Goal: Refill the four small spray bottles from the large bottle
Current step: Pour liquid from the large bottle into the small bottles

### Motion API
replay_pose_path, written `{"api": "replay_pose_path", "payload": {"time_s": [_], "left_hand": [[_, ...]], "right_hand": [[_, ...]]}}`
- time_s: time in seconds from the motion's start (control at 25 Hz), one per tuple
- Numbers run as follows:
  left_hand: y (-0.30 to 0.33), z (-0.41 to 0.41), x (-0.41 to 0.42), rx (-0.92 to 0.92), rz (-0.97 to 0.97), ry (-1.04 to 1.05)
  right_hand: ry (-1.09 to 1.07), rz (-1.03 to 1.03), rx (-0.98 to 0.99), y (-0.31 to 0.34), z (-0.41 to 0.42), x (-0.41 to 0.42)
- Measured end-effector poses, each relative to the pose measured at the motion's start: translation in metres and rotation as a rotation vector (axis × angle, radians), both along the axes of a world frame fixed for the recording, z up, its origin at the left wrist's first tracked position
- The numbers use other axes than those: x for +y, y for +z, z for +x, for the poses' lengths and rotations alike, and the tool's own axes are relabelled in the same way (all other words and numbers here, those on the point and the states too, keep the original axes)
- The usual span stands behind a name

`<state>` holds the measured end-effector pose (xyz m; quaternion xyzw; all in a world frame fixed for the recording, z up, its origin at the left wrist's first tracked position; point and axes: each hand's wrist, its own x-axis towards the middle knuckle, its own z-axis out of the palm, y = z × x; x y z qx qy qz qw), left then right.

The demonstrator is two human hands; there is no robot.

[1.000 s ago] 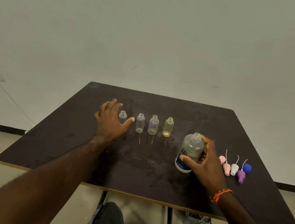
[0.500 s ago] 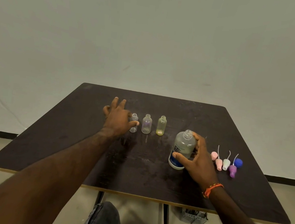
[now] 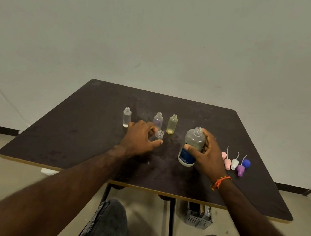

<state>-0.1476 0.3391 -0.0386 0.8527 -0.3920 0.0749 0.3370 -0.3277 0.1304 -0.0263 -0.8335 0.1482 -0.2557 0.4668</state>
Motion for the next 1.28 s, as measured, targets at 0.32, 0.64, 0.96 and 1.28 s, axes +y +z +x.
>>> {"api": "replay_pose_path", "payload": {"time_s": [0.32, 0.64, 0.96, 1.28], "left_hand": [[-0.003, -0.016, -0.003, 0.039, -0.044, -0.108], [-0.006, -0.013, 0.003, 0.031, -0.06, -0.125], [0.001, -0.016, 0.002, -0.043, -0.03, -0.113], [0.003, -0.019, 0.001, -0.037, -0.004, -0.135]], "right_hand": [[0.024, -0.504, 0.131, 0.023, 0.001, 0.019], [0.004, -0.788, 0.288, 0.045, 0.007, 0.017], [0.009, -0.961, 0.416, 0.054, 0.009, 0.021], [0.02, -1.106, 0.493, 0.057, 0.01, 0.018]]}}
